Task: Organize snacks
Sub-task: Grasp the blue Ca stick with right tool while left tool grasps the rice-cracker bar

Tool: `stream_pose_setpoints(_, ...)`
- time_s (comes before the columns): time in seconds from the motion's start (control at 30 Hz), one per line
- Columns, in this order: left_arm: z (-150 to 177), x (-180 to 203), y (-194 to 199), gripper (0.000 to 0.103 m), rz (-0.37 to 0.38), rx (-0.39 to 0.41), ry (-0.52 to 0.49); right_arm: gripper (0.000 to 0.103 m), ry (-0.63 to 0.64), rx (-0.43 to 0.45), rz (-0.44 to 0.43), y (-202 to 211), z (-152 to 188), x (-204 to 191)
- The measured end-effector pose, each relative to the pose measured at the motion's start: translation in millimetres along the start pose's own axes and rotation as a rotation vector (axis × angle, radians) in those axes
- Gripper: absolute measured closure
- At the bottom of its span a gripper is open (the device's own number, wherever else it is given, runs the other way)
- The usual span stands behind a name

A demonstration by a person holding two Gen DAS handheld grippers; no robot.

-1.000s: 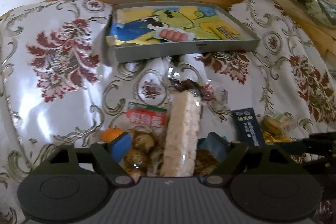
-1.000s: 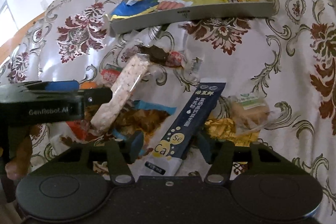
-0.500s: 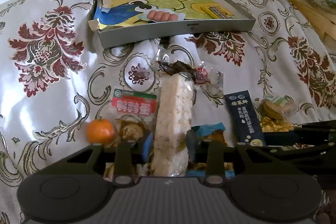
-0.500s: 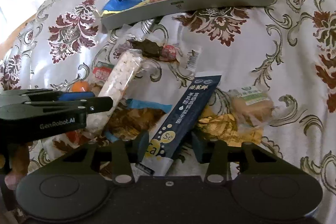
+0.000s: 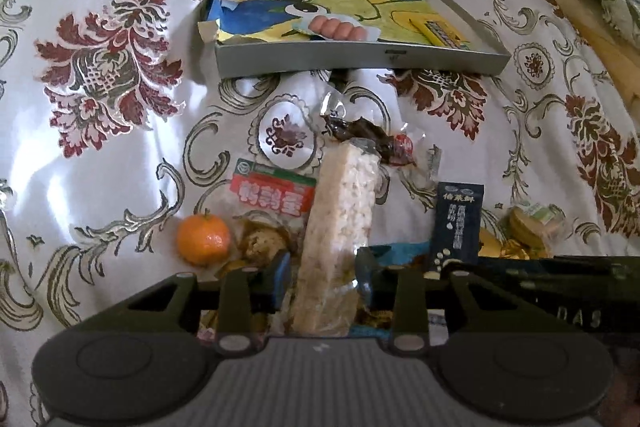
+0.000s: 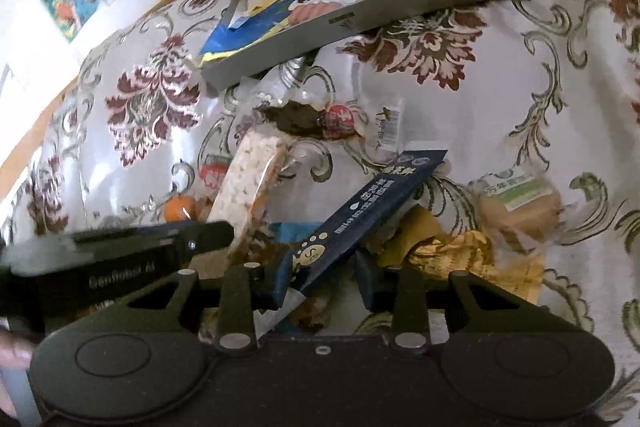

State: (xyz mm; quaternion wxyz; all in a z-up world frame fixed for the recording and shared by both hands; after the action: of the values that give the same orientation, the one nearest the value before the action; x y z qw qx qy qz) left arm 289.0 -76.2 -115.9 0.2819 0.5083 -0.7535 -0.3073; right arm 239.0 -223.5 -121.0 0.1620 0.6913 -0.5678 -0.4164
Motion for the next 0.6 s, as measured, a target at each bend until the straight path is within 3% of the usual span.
stream_pose_setpoints(0.27,1,0,0,0.061,0.027,-0.007,0.009,0.063,-0.084,0.014,-0.020,-6,-7,9)
stream_pose_setpoints(0.43,3,1,-2,0.059,0.046,-0.019,0.011,0.053,-0.116,0.026,-0.030,-9,-13,13)
stream_pose_setpoints(0.6,7,9,-5,0.058,0.054,-0.039,-0.044,0.052,-0.141,0.028,-0.023,-13,-18,18)
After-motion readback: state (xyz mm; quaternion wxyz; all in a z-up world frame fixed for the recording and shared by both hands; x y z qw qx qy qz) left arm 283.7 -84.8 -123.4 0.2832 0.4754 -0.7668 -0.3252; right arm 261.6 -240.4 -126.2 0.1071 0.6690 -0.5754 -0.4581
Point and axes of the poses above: each gripper's, at about its wrist camera, not at the fingertips, and y roughly against the way its jaws point, x to its right, z to its underside, the point moved 6 cm from there along -y, roughly the way its jaws point, and after that the axes turned 1 degree about y, right-handed, at the moved point
